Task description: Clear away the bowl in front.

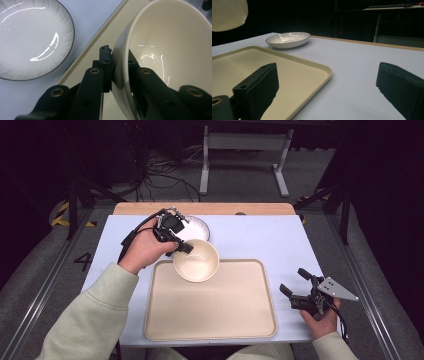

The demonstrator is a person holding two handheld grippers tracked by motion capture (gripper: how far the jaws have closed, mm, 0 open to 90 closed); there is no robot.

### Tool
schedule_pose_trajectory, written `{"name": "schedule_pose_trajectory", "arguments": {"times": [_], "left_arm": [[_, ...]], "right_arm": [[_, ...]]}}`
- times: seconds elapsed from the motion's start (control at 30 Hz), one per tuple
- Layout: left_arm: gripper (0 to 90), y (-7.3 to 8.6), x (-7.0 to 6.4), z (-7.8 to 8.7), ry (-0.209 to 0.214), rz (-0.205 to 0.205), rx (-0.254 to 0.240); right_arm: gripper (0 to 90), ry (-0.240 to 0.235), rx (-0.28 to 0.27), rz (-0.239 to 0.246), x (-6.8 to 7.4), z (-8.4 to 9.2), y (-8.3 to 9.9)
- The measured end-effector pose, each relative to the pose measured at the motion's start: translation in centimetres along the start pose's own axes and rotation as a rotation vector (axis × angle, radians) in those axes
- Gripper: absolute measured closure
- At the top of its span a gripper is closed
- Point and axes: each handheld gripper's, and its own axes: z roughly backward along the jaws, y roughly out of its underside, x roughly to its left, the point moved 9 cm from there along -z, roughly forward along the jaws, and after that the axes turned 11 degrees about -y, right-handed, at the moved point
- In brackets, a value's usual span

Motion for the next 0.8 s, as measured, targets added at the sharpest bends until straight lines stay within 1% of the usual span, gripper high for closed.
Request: {"name": "schedule_pose_trajectory", "arguments": {"times": [0.03, 0.17, 0.23, 0.33, 0.37, 0.47, 0.5, 0.6, 0.63, 0.67, 0.73, 0.8], "left_arm": [[82.8, 0.0, -0.2, -0.1, 0.001, 0.001, 0.003], [82.8, 0.1, -0.8, -0.3, 0.009, -0.034, 0.021], [82.7, 0.2, -1.1, -0.5, 0.011, -0.037, 0.033], [82.8, 0.1, -1.3, -0.8, 0.017, -0.065, 0.033], [82.8, 0.2, -1.5, -0.9, 0.020, -0.061, 0.036], [82.8, 0.4, -1.9, -1.6, 0.029, -0.073, 0.048], [82.8, 0.5, -2.0, -1.8, 0.032, -0.083, 0.051], [82.7, 0.6, -2.2, -2.4, 0.033, -0.082, 0.061], [82.8, 0.7, -2.4, -2.6, 0.034, -0.067, 0.066], [82.8, 0.7, -2.3, -2.7, 0.035, -0.089, 0.071], [82.7, 0.8, -2.6, -3.1, 0.032, -0.099, 0.082], [82.7, 0.9, -2.8, -3.4, 0.040, -0.099, 0.087]], "right_arm": [[4.6, 0.000, 0.000, 0.000, 0.0, 0.0, 0.0], [4.6, 0.000, 0.000, 0.000, 0.0, 0.0, 0.0], [4.6, -0.001, -0.001, 0.000, 0.0, 0.0, 0.0], [4.6, -0.001, -0.001, 0.000, 0.0, 0.0, 0.0], [4.6, 0.000, -0.001, -0.001, 0.0, 0.0, 0.0], [4.6, -0.002, -0.002, 0.000, 0.0, 0.0, 0.0], [4.6, -0.001, -0.002, 0.000, 0.0, 0.0, 0.0], [4.6, -0.002, -0.002, 0.000, 0.0, 0.0, 0.0], [4.6, -0.002, -0.002, 0.000, 0.0, 0.0, 0.0], [4.6, -0.002, -0.002, 0.000, 0.0, 0.0, 0.0], [4.6, -0.002, -0.002, 0.000, 0.0, 0.0, 0.0], [4.6, -0.002, -0.002, 0.000, 0.0, 0.0, 0.0]]}}
